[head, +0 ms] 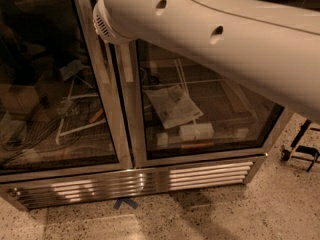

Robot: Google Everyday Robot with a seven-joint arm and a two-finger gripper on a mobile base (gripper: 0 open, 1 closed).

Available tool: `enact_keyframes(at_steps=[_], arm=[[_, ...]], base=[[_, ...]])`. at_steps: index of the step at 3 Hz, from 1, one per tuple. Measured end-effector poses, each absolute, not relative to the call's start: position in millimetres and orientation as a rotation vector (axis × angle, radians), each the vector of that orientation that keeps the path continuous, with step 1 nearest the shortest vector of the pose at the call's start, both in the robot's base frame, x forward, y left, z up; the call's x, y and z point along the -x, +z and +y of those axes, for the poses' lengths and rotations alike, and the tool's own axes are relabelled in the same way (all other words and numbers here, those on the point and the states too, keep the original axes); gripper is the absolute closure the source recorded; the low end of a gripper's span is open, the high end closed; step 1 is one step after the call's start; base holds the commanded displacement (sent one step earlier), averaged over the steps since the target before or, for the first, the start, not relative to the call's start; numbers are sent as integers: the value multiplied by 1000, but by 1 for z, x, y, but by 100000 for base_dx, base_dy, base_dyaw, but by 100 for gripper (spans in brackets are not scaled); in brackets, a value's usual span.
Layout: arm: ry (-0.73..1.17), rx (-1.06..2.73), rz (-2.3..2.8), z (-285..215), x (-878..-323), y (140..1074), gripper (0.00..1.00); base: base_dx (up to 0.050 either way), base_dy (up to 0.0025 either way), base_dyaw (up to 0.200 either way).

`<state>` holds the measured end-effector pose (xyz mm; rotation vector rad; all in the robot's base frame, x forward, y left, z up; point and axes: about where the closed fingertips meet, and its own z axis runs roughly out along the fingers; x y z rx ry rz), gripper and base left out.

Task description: Open top drawer

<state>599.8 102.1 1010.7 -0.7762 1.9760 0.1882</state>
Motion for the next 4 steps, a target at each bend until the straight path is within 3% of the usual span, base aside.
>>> enact_keyframes(at_steps=[4], arm=[[201, 802, 1950, 128, -618, 1020, 100]], base=[[0, 0, 0]])
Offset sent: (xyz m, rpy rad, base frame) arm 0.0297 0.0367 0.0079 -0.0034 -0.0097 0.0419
